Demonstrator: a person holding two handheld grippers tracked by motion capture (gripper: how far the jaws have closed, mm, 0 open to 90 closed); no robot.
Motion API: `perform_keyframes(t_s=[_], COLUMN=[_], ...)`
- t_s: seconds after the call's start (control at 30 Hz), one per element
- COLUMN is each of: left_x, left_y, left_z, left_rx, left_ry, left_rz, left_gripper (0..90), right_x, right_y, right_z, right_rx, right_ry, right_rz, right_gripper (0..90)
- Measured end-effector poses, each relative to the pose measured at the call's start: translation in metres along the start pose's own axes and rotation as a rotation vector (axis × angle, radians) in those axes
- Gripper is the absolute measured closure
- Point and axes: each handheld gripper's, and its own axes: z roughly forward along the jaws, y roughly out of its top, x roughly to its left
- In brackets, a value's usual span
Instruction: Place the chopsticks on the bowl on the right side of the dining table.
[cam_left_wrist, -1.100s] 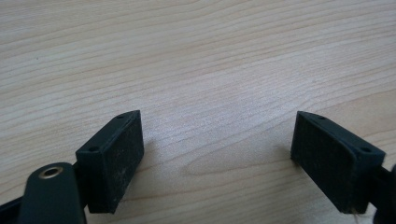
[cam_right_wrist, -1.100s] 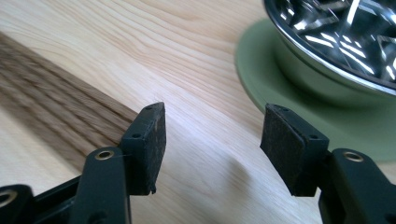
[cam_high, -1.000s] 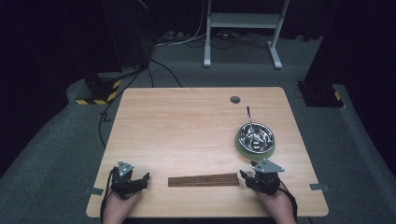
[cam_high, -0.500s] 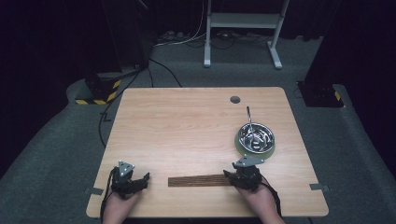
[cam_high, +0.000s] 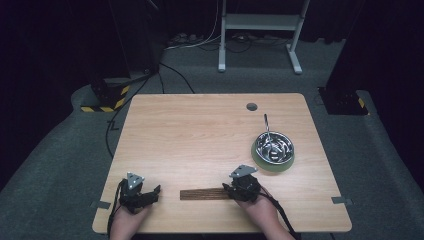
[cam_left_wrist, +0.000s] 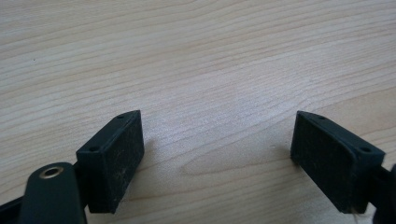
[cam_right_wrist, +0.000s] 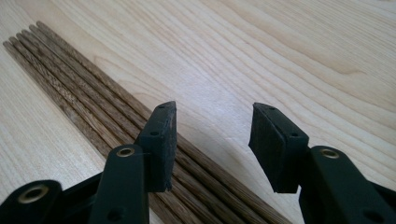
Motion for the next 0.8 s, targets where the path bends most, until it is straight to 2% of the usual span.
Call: perform_keyframes(t_s=[0.03, 0.1, 0.23, 0.27, 0.47, 0.57, 0.63, 0.7, 0.8], left_x=[0.0007, 0.0002, -0.0007, 0.0000, -0.0002, -0.0008, 0.0000, -0.0014, -0.0008], left_y=[0.0001, 0.0001, 0.0001, 0.0001, 0.0001, 0.0000, 0.0001, -0.0001, -0.0001], left_z=[-0.0006, 0.0001, 0.0008, 0.0001, 0.0003, 0.0010, 0.0001, 0.0012, 0.0007], left_rx=[0.009, 0.000, -0.008, 0.002, -0.001, -0.011, 0.002, -0.013, -0.006], left_ry=[-0.001, -0.005, -0.006, -0.003, -0.004, -0.007, -0.003, -0.006, -0.004], left_rz=[0.010, 0.004, -0.009, 0.002, -0.002, -0.011, 0.001, -0.019, -0.011], left_gripper=[17.2, 17.2, 17.2, 17.2, 17.2, 17.2, 17.2, 17.2, 17.2], right_x=[0.0018, 0.0033, 0.0017, 0.0016, 0.0027, 0.0041, 0.0043, 0.0039, 0.0038], right_y=[0.0000, -0.0002, 0.0003, 0.0004, -0.0006, -0.0009, -0.0011, -0.0012, -0.0010], right_z=[0.0005, 0.0035, 0.0038, 0.0038, 0.0053, 0.0068, 0.0079, 0.0084, 0.0083], right_rx=[-0.001, 0.002, 0.011, 0.012, 0.013, 0.013, 0.015, 0.012, 0.014], right_ry=[-0.008, -0.023, -0.022, -0.024, -0.043, -0.049, -0.060, -0.061, -0.067], right_rz=[-0.006, -0.016, -0.004, 0.004, -0.019, -0.019, -0.016, -0.016, -0.016], right_gripper=[50.8, 50.5, 50.2, 49.7, 48.5, 48.0, 46.8, 46.4, 46.4])
